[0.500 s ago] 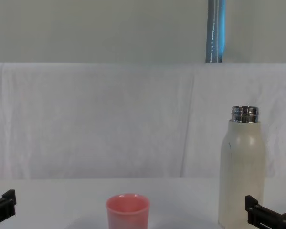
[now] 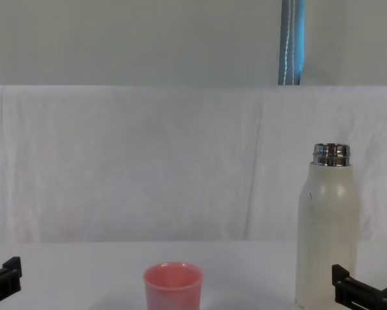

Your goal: Grasp the thermos with one hand and pour water into the cup lid.

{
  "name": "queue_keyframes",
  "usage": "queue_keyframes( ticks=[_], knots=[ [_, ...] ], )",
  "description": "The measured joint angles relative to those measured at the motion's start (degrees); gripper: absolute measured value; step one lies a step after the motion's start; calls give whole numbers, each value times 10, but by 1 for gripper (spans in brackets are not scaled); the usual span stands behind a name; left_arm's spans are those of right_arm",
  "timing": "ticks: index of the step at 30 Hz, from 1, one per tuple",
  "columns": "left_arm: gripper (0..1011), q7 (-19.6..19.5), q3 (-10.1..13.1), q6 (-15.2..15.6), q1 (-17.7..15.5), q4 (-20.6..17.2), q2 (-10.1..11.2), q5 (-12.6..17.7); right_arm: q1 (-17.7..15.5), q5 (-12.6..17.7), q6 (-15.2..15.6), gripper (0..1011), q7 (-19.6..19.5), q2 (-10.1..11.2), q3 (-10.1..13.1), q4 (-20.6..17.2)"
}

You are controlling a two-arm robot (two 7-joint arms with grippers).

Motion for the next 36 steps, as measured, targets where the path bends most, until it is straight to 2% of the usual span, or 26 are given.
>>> queue_keyframes(
  ticks=[36],
  knots=[
    [1001,0,0,0,0,0,0,0,0,0,0,1000,0,0,0,0]
  ],
)
